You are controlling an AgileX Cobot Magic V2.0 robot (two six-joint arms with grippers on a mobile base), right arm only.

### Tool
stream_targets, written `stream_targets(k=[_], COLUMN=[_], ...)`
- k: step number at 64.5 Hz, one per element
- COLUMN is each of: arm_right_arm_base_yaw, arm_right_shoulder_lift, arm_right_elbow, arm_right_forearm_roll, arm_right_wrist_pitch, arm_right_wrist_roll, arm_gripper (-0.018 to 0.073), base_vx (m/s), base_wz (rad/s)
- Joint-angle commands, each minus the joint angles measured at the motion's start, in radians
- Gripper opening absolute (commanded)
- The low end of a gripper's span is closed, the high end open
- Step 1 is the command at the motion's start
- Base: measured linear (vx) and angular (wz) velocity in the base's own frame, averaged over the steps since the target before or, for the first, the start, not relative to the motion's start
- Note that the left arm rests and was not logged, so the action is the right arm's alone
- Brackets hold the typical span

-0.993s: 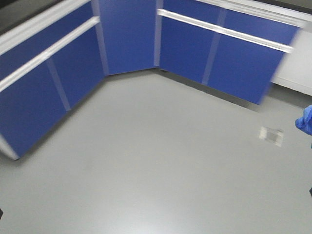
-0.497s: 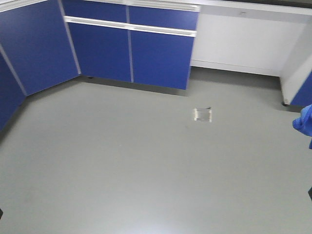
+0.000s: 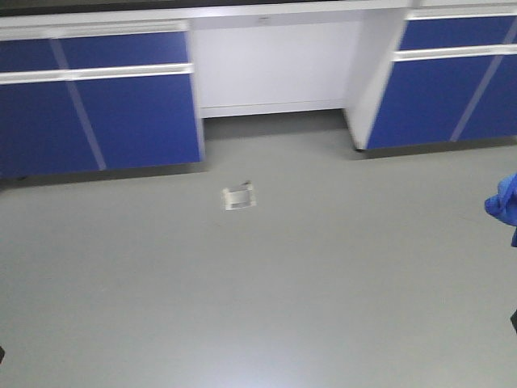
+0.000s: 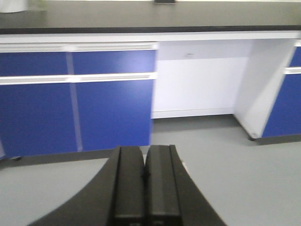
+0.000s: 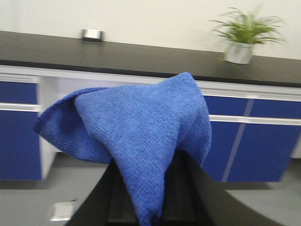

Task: Wipe right workspace with blue cloth

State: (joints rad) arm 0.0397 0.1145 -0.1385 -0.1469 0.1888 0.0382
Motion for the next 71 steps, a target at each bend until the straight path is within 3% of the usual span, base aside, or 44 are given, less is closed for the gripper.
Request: stream_targets(k=[1,36,71], arm_right_arm_base_yaw=[0.001,0.001,0.001], arm_right_shoulder_lift=[0.017,0.017,0.017], arm_right_elbow=[-0.029,-0.029,-0.029], arm_right_forearm_roll=[-0.003,-0.003,-0.003], arm_right_wrist_pitch=[-0.083,-0.084,-0.084], arm_right_wrist_roll=[-0.004,-0.004,-0.004], arm_gripper=[0.0000,0.0000,0.0000], base_vx=[0.22,0.26,0.39], base_wz=[-0.82,-0.70,-0.09])
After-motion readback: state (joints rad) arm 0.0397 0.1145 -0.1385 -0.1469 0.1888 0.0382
